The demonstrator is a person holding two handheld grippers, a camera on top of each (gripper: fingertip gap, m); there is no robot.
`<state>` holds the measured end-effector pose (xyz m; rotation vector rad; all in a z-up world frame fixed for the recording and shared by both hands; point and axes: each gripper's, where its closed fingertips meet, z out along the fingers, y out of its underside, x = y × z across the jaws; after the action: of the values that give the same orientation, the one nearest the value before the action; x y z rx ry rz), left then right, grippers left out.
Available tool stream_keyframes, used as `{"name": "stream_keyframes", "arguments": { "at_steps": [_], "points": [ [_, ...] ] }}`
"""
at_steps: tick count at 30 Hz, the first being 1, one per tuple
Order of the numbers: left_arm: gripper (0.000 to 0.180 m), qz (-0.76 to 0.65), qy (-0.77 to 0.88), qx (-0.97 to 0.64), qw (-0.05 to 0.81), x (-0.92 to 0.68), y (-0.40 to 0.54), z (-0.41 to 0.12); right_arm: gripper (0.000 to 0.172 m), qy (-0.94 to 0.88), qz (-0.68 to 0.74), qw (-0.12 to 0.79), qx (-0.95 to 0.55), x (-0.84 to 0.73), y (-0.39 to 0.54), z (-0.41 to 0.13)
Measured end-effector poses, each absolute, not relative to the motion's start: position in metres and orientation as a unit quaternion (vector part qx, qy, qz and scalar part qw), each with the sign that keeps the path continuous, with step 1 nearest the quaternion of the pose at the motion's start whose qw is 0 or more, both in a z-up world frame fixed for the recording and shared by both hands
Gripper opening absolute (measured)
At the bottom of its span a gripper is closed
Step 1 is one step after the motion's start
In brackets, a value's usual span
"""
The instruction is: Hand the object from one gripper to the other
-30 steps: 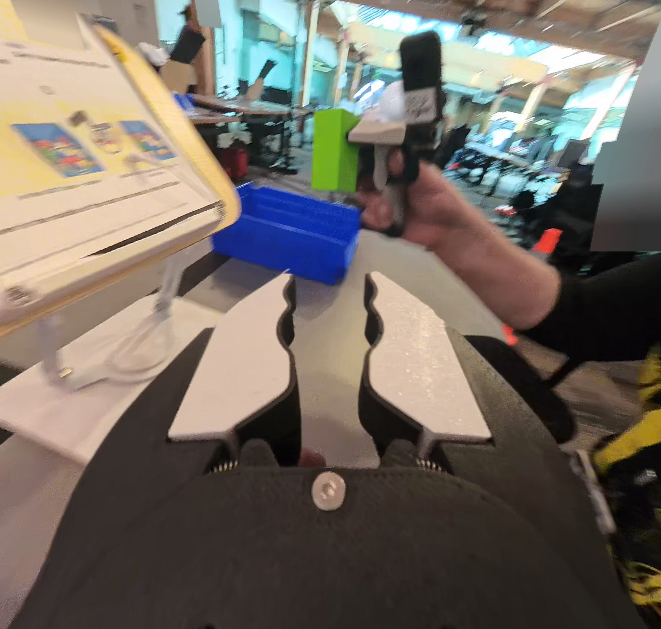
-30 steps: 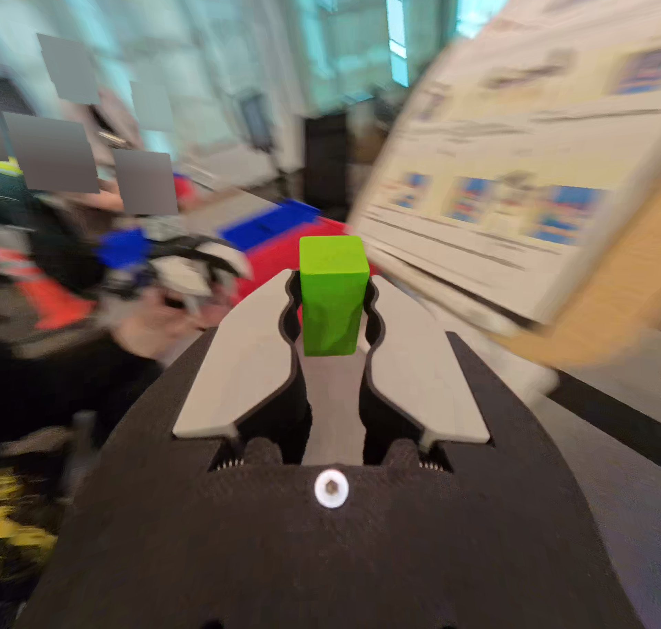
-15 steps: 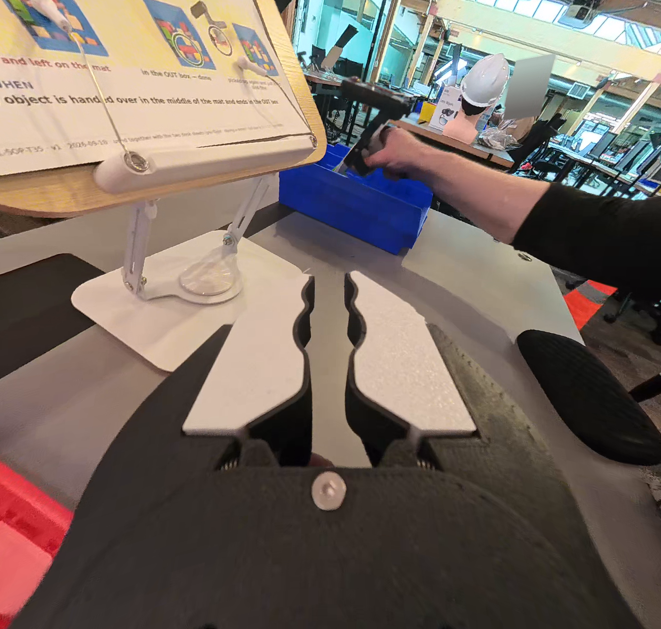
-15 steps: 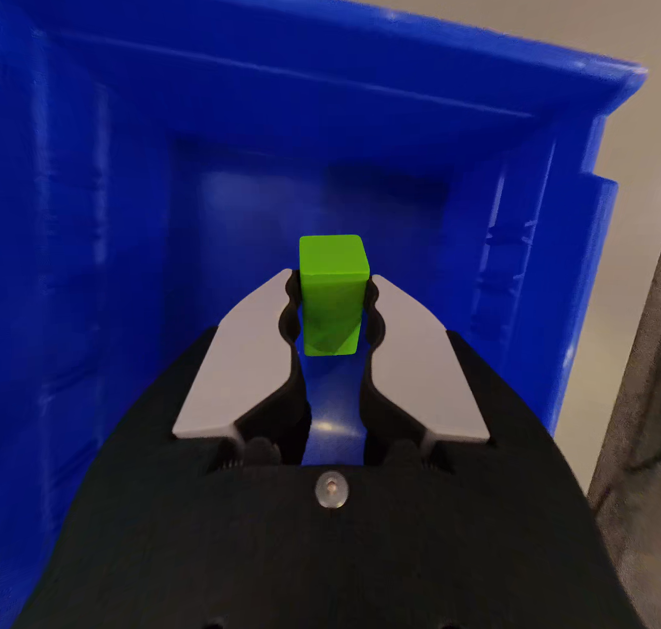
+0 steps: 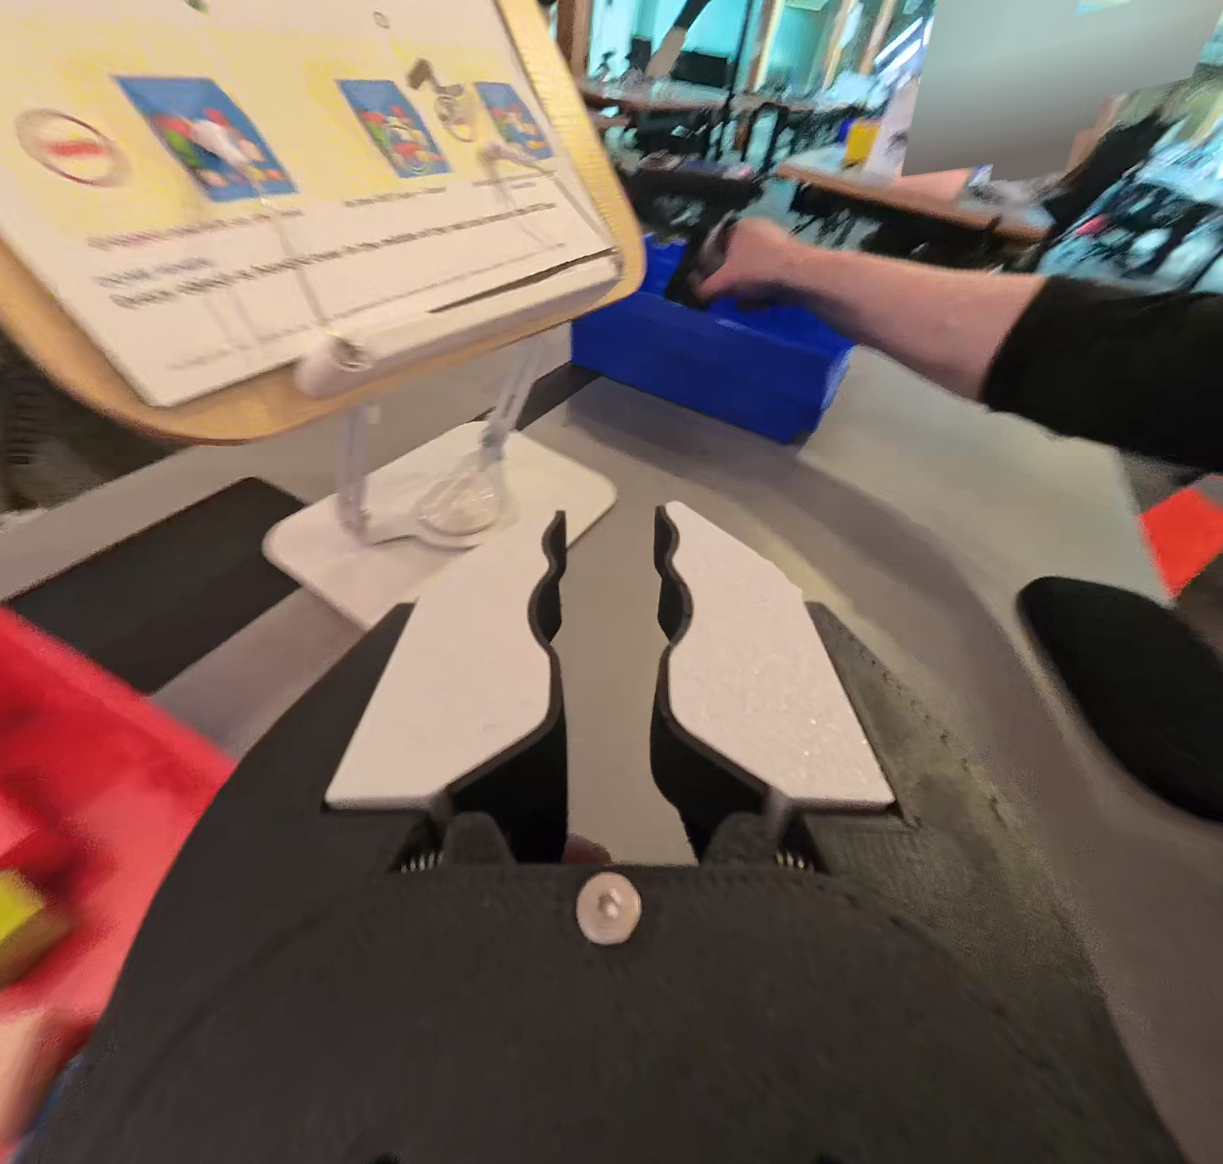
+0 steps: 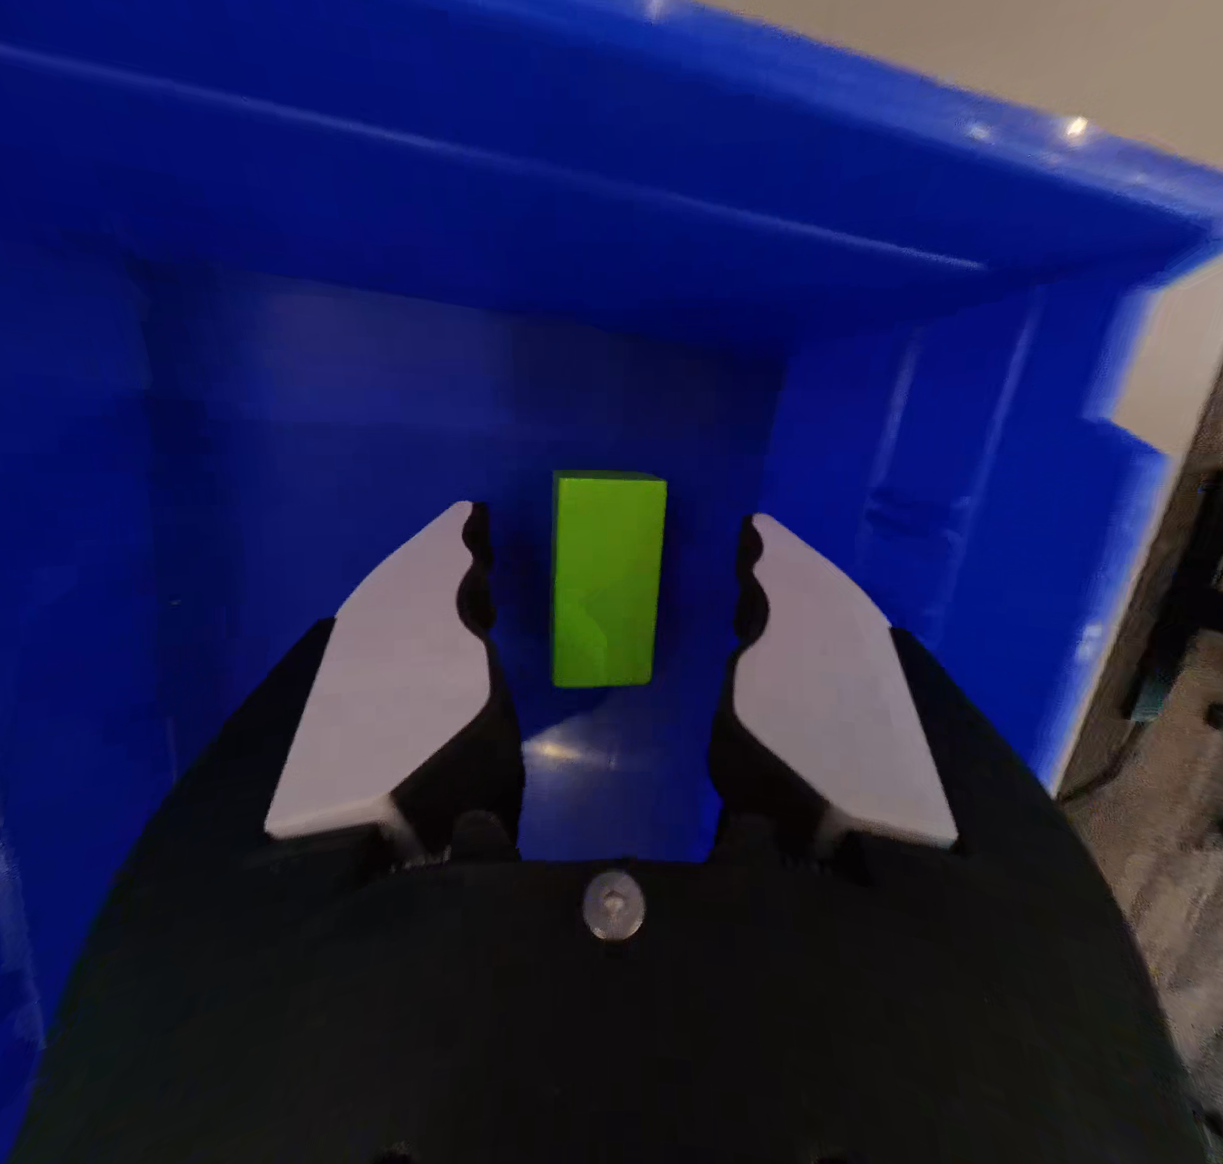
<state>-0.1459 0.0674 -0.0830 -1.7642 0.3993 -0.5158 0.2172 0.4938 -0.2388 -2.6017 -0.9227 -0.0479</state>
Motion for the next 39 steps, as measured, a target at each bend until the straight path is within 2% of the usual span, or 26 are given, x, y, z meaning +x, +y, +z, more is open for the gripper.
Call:
{"name": "stream_keyframes", "arguments": {
  "at_steps": [3, 6, 12, 19, 23, 27, 30, 33, 35, 39],
  "points": [
    [0.029, -0.128, 0.151, -0.790, 0.581, -0.198, 0.056, -0.069, 0.077, -0.339, -0.008, 0.257, -0.905, 0.211, 0.478, -0.203],
    [0.040, -0.042, 0.113, -0.835, 0.537, -0.262, 0.044, -0.069, 0.075, -0.351, 0.020, 0.321, -0.880, 0.200, 0.448, -0.164],
    [0.056, 0.024, 0.091, -0.931, 0.353, -0.332, 0.036, -0.138, 0.072, -0.391, 0.059, 0.369, -0.841, 0.178, 0.380, -0.137],
    [0.047, 0.060, 0.174, -0.958, 0.222, -0.353, 0.059, -0.220, 0.069, -0.435, 0.080, 0.376, -0.814, 0.155, 0.328, -0.138],
    [0.044, 0.074, 0.187, -0.964, 0.175, -0.360, 0.064, -0.242, 0.069, -0.447, 0.086, 0.374, -0.808, 0.149, 0.314, -0.139],
    [0.034, 0.084, 0.180, -0.971, 0.132, -0.369, 0.061, -0.256, 0.068, -0.457, 0.090, 0.376, -0.801, 0.142, 0.306, -0.138],
    [0.034, 0.081, 0.174, -0.971, 0.140, -0.370, 0.063, -0.256, 0.067, -0.460, 0.096, 0.388, -0.793, 0.136, 0.301, -0.131],
    [0.033, 0.096, 0.168, -0.963, 0.190, -0.370, 0.066, -0.241, 0.065, -0.475, 0.139, 0.416, -0.763, 0.116, 0.279, -0.107],
    [0.033, 0.086, 0.176, -0.943, 0.270, -0.356, 0.069, -0.211, 0.064, -0.498, 0.219, 0.407, -0.733, 0.087, 0.245, -0.089],
    [0.033, -0.028, 0.238, -0.832, 0.501, -0.267, 0.069, -0.113, 0.058, -0.538, 0.401, 0.392, -0.629, 0.015, 0.163, -0.045]
  ]
}}
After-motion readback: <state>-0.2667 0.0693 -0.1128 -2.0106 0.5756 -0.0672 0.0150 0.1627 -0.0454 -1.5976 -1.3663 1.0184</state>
